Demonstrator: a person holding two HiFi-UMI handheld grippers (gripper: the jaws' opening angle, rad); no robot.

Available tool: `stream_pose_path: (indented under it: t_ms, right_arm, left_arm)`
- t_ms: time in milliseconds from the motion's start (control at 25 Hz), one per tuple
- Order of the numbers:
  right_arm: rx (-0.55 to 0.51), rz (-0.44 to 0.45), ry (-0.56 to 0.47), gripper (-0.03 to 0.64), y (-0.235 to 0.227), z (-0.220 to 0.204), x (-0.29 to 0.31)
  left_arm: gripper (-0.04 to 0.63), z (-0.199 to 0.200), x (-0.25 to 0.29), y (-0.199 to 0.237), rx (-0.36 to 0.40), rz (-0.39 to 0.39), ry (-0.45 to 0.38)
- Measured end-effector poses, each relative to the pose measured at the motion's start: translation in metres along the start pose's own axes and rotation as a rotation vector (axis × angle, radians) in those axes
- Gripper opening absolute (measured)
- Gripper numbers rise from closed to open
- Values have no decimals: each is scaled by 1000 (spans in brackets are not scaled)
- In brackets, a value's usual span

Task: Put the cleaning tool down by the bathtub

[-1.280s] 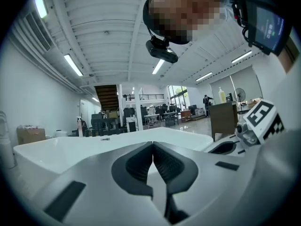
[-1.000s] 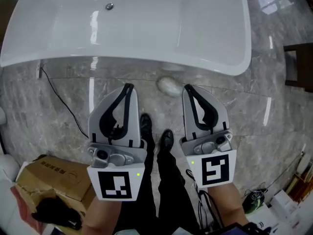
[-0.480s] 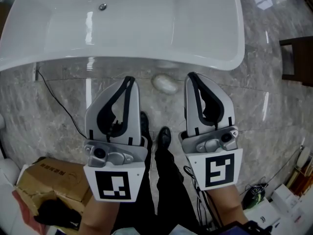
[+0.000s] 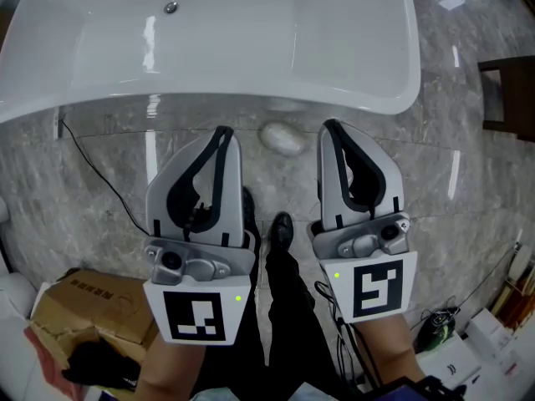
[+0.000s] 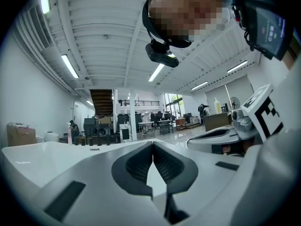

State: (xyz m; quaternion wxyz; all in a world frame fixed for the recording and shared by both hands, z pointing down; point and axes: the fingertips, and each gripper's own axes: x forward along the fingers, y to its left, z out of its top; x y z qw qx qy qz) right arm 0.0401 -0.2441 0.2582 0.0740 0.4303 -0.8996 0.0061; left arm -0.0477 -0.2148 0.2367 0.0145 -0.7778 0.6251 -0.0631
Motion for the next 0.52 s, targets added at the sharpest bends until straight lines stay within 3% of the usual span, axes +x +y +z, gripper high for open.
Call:
stream_pose_path:
  t_ms: [520]
  right_arm:
    - [-8, -1, 3, 12, 7, -14, 9]
  left_arm:
    - [17, -13, 3, 9, -7, -2, -7]
